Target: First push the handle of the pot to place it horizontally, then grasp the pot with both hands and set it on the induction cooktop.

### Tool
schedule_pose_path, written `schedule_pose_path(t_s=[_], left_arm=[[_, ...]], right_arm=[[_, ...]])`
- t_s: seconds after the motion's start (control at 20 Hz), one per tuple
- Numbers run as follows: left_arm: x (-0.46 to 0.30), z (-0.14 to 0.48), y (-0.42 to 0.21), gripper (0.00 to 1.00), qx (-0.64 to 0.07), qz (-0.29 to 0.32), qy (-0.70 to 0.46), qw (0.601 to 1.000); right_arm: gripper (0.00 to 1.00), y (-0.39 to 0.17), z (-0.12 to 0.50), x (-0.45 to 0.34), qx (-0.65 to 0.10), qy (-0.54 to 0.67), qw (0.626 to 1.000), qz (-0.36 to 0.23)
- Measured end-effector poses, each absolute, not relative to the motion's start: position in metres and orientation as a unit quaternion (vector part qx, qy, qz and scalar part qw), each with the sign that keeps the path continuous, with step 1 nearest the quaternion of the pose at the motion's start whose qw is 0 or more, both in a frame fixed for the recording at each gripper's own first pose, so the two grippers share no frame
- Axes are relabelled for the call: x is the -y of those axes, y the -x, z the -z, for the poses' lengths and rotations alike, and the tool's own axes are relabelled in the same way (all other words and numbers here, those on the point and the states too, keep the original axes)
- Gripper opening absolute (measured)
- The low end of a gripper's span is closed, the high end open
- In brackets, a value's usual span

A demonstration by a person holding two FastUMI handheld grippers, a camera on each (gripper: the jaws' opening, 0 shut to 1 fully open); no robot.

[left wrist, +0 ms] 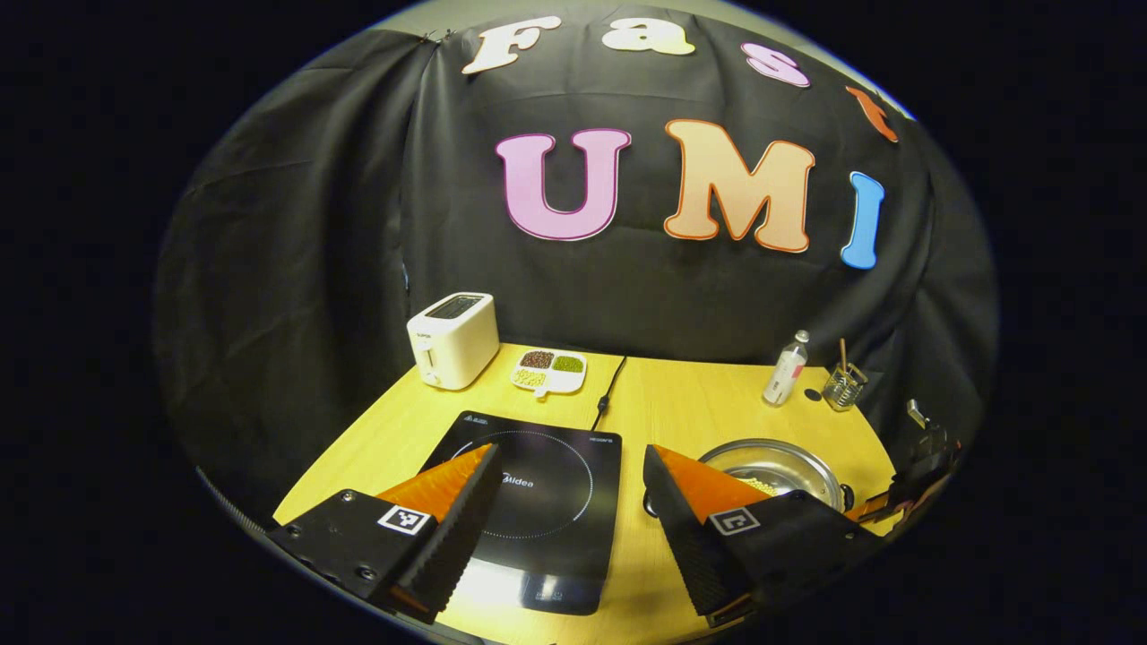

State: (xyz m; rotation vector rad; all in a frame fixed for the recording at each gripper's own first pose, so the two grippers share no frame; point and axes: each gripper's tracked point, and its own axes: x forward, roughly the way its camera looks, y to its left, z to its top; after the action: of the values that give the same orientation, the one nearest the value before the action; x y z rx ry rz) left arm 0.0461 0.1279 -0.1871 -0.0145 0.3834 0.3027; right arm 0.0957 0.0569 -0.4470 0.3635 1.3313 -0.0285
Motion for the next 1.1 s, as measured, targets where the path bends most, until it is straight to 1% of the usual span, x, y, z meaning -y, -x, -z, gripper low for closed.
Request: schedule_pose_path(t_s=[0.1,0.15,0.2,0.45,0.5,0.55,0.6,0.7,0.75,0.8,0.85,0.9,1.05,1.1], left_arm=[[-0.129,0.192,-0.04,0.97,-0.197,-0.163,0.007,0.967],[-0.129,0.194,-0.038,0.97,-0.201,-0.168,0.008,0.965],[-0.128,0.197,-0.036,0.97,-0.205,-0.174,0.009,0.963],[-0.12,0.205,-0.029,0.97,-0.213,-0.193,0.013,0.958],[-0.119,0.207,-0.029,0.96,-0.215,-0.194,0.013,0.957],[-0.117,0.209,-0.029,0.97,-0.218,-0.195,0.015,0.956],[-0.114,0.211,-0.029,0.96,-0.219,-0.195,0.018,0.956],[-0.111,0.216,-0.03,0.97,-0.224,-0.195,0.022,0.955],[-0.111,0.217,-0.03,0.97,-0.227,-0.195,0.022,0.954],[-0.109,0.22,-0.03,0.97,-0.229,-0.195,0.023,0.953],[-0.109,0.221,-0.03,0.97,-0.231,-0.195,0.023,0.953],[-0.109,0.222,-0.031,0.97,-0.232,-0.195,0.023,0.953],[-0.11,0.225,-0.033,0.97,-0.235,-0.195,0.022,0.952],[-0.11,0.226,-0.032,0.97,-0.237,-0.195,0.023,0.951]], right_arm=[[0.03,-0.104,0.448,-0.056,-0.615,-0.164,0.772,0.007],[0.0,-0.108,0.447,-0.055,-0.614,-0.161,0.772,0.004],[0.03,-0.112,0.445,-0.053,-0.614,-0.16,0.773,0.001],[0.03,-0.132,0.443,-0.05,-0.616,-0.152,0.773,-0.009],[0.03,-0.134,0.443,-0.049,-0.617,-0.148,0.773,-0.012],[0.0,-0.135,0.443,-0.048,-0.619,-0.145,0.772,-0.014],[0.03,-0.136,0.442,-0.048,-0.62,-0.143,0.771,-0.016],[0.03,-0.137,0.442,-0.048,-0.622,-0.145,0.769,-0.019],[0.0,-0.136,0.443,-0.05,-0.623,-0.146,0.768,-0.02],[0.03,-0.136,0.443,-0.051,-0.623,-0.148,0.768,-0.02],[0.0,-0.136,0.443,-0.051,-0.623,-0.149,0.768,-0.021],[0.03,-0.138,0.443,-0.051,-0.622,-0.15,0.768,-0.021],[0.03,-0.143,0.444,-0.05,-0.62,-0.156,0.768,-0.019],[0.0,-0.144,0.443,-0.05,-0.62,-0.157,0.769,-0.02]])
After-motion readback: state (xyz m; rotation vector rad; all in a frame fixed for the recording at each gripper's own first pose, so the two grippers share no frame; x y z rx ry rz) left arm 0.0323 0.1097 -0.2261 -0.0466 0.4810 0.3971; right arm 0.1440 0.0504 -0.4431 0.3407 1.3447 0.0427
